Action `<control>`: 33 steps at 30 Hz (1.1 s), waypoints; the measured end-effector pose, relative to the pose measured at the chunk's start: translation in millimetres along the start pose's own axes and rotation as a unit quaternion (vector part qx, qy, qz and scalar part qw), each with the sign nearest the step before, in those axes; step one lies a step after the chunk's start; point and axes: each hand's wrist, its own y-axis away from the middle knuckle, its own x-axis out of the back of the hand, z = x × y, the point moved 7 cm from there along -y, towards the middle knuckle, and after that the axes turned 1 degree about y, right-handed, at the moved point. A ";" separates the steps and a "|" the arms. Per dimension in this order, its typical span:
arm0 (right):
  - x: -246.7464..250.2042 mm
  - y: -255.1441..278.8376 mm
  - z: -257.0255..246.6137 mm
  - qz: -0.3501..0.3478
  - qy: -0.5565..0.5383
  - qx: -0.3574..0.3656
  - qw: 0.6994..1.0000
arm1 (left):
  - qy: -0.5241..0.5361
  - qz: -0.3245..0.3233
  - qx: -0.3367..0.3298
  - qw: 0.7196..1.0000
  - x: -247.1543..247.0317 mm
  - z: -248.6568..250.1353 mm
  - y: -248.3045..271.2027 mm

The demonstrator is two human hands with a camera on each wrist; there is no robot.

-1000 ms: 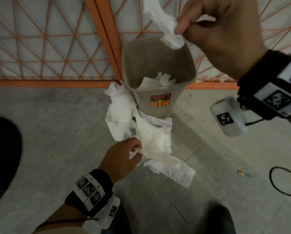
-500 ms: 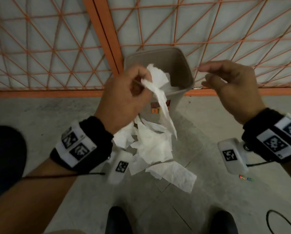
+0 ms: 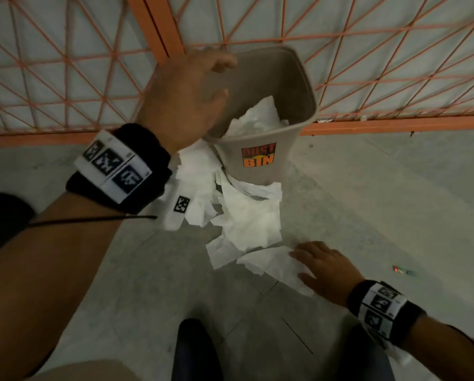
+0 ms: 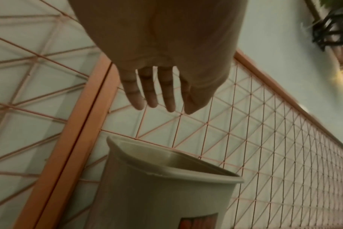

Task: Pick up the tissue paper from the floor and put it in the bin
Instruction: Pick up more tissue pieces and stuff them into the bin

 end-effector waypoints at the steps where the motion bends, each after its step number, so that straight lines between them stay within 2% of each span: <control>1: -7.2 0.4 2.1 0.012 0.024 0.006 1.000 | 0.021 0.026 -0.015 0.999 9.5 4.0 13.2; 3: -16.7 1.5 9.6 0.051 0.063 0.004 0.997 | 0.059 0.053 -0.016 0.997 19.0 10.1 44.5; 5: -21.1 1.4 16.1 0.083 0.081 0.010 0.993 | 0.097 0.034 0.000 0.995 5.8 9.3 75.2; 7: -19.5 1.2 18.1 0.102 0.085 0.027 0.991 | 0.117 -0.047 0.034 0.991 -34.2 -0.3 103.7; 9: -15.1 -0.1 21.0 0.122 0.067 0.033 0.990 | 0.111 -0.161 0.079 0.977 -90.3 -16.7 129.7; 12: -9.4 -1.9 21.6 0.178 0.074 0.042 0.980 | 0.016 -0.299 0.084 0.950 -164.8 -35.7 158.4; 14: -12.7 -2.1 21.3 0.189 0.085 0.045 0.977 | -0.042 -0.354 0.069 0.932 -201.2 -39.7 168.0; 16: -12.4 0.4 22.6 0.187 0.086 0.038 0.978 | -0.084 -0.381 0.058 0.919 -224.9 -42.1 173.8; 18: -7.1 5.1 24.7 0.177 0.055 0.022 0.982 | -0.114 -0.380 0.040 0.917 -238.8 -43.8 176.6; 21: 12.4 14.9 26.3 0.199 -0.056 0.010 0.978 | -0.107 -0.353 0.023 0.929 -242.7 -49.9 177.5; 25: 54.5 25.4 16.3 0.250 -0.151 0.048 0.955 | -0.005 -0.250 0.073 0.965 -213.7 -57.6 169.7; 28: 104.1 31.2 0.4 0.301 -0.186 0.088 0.931 | 0.076 -0.167 0.119 0.976 -176.9 -55.8 168.5; 33: 224.4 50.0 -42.5 0.399 -0.208 0.150 0.881 | 0.173 -0.080 0.197 0.962 -121.9 -56.2 178.9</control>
